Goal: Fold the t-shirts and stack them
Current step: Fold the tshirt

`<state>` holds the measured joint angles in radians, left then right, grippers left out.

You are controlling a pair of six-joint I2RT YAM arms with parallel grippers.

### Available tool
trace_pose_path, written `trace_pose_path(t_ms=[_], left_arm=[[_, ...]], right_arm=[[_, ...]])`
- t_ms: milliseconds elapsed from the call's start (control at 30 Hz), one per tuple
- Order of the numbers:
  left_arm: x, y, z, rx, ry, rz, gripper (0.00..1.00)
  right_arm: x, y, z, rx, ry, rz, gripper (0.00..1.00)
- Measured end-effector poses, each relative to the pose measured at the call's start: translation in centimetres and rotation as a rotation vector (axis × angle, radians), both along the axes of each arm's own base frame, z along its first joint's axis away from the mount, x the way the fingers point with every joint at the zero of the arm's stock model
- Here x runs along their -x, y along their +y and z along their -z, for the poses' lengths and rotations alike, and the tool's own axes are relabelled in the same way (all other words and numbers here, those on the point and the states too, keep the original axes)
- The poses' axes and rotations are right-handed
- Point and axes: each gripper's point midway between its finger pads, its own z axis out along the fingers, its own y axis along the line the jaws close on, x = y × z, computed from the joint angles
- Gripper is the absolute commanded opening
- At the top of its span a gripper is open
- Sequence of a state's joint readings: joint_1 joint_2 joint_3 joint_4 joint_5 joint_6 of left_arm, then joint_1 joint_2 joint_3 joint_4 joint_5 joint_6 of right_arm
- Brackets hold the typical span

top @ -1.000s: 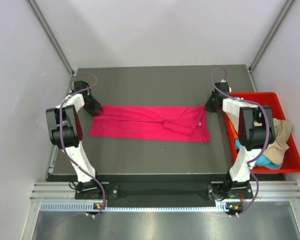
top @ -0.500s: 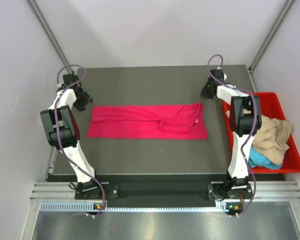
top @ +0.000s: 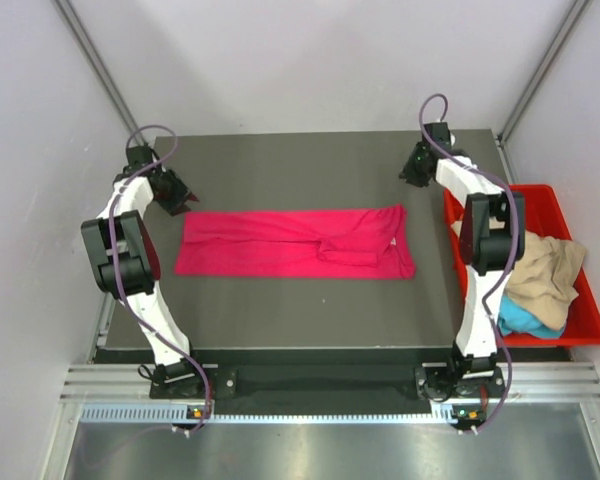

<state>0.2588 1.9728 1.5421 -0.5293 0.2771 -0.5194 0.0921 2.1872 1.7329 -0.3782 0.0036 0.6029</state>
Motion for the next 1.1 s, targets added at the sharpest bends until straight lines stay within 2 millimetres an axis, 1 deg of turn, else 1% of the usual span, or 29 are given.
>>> trace_pose_path(t_ms=[33,100,133,200,233,267,333,433,567,633,733,867,967,1100], left_arm=[[0.4,-0.3,0.5,0.014,0.013,0.007,0.45],[1.4,-0.8,1.8,0.034,0.047,0.014,0.45],[1.8,-0.9,2.4,0.036,0.065,0.013,0.45],[2.3,-0.8,3.6,0.036,0.098,0.007,0.45],[2.4,-0.7,4.3,0.031,0.113,0.002,0.45],[2.5,-0.5,5.1,0.023,0.131,-0.004,0.46],[2.6,-0.4,6.1,0.027,0.159,-0.008,0.46],[2.5,0.0,6.1,0.000,0.161,-0.019,0.45],[2.5,0.2,6.2,-0.032,0.170,-0.023,0.44],[2.6,0.2,6.3,-0.042,0.172,-0.021,0.43],[2.5,0.6,6.3,-0.066,0.175,-0.026,0.43],[2.5,1.1,6.2,-0.094,0.182,-0.044,0.46],[2.7,2.3,6.1,-0.142,0.203,-0.076,0.48],[3.2,4.1,6.0,-0.187,0.224,-0.118,0.51]], right_arm=[[0.7,0.1,-0.7,-0.006,0.006,-0.005,0.33],[1.9,0.4,-2.1,-0.015,0.007,-0.014,0.35],[2.8,0.7,-2.9,-0.024,0.007,-0.016,0.36],[4.8,1.2,-3.8,-0.045,0.011,-0.015,0.37],[6.0,1.4,-4.2,-0.057,0.017,-0.010,0.41],[7.2,1.6,-4.2,-0.075,0.027,-0.001,0.42],[9.6,2.0,-3.8,-0.101,0.057,0.014,0.43],[12.2,2.6,-2.4,-0.130,0.117,0.053,0.43],[14.1,4.1,-0.5,-0.125,0.184,0.096,0.42],[14.4,4.7,-0.3,-0.116,0.185,0.113,0.41],[14.4,4.9,-0.2,-0.091,0.173,0.150,0.39],[13.9,3.6,-0.1,-0.045,0.151,0.221,0.38],[13.6,2.9,0.3,-0.022,0.147,0.264,0.37],[12.7,3.0,1.5,-0.012,0.168,0.276,0.36]])
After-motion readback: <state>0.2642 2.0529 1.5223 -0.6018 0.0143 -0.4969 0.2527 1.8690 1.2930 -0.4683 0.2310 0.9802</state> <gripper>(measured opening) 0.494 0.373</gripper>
